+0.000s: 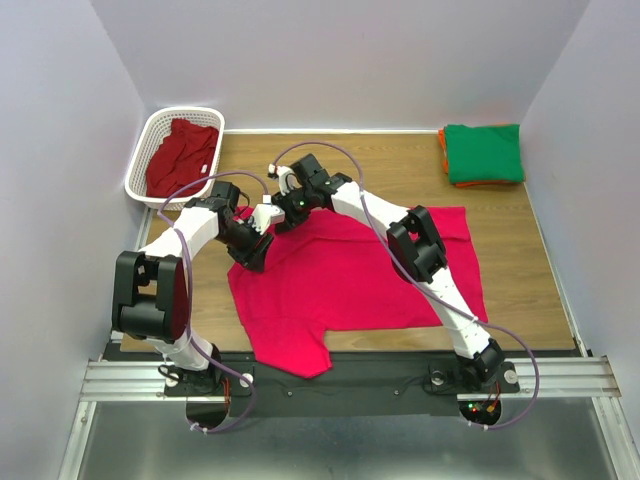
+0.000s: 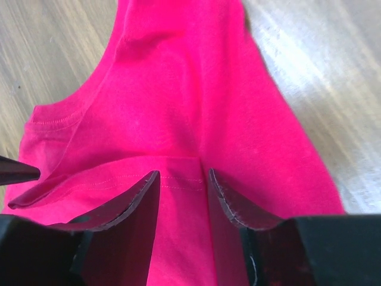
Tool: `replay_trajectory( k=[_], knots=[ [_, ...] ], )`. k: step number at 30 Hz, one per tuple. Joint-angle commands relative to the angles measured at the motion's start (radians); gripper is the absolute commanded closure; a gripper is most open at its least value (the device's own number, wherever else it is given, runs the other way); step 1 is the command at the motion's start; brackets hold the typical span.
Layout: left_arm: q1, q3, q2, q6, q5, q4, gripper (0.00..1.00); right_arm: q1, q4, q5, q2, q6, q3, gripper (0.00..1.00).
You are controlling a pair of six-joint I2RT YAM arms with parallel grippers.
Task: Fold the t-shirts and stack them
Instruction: Fold the tshirt
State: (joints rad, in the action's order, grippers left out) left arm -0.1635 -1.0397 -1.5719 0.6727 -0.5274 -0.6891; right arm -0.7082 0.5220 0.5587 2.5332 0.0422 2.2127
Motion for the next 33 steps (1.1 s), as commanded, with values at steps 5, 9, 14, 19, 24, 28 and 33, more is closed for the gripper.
replay_trajectory(
  k=[5, 9, 14, 19, 24, 28, 33],
  knots=[
    [-0.002, 0.017, -0.005, 0.013, -0.025, -0.003, 0.46, -0.010, -0.048, -0.046, -0.025, -0.010, 0.048, 0.56],
    [-0.002, 0.015, -0.011, 0.010, -0.025, 0.000, 0.46, -0.010, -0.051, -0.042, -0.010, -0.010, 0.044, 0.56],
    [-0.002, 0.017, -0.014, 0.007, -0.025, 0.006, 0.46, -0.016, -0.051, -0.023, 0.002, -0.022, 0.012, 0.57],
    [-0.002, 0.023, -0.019, 0.007, -0.020, 0.011, 0.46, -0.020, -0.051, 0.009, -0.010, -0.022, -0.016, 0.62],
    [-0.002, 0.015, -0.023, 0.002, -0.023, 0.013, 0.46, -0.022, -0.050, -0.006, -0.004, -0.027, -0.010, 0.63],
    [-0.002, 0.012, -0.022, 0.004, -0.026, 0.011, 0.47, -0.023, -0.050, -0.002, -0.008, -0.028, -0.018, 0.69],
    [-0.002, 0.004, -0.011, 0.005, -0.029, 0.004, 0.69, -0.023, -0.050, 0.004, -0.042, -0.025, -0.016, 0.88]
  ],
)
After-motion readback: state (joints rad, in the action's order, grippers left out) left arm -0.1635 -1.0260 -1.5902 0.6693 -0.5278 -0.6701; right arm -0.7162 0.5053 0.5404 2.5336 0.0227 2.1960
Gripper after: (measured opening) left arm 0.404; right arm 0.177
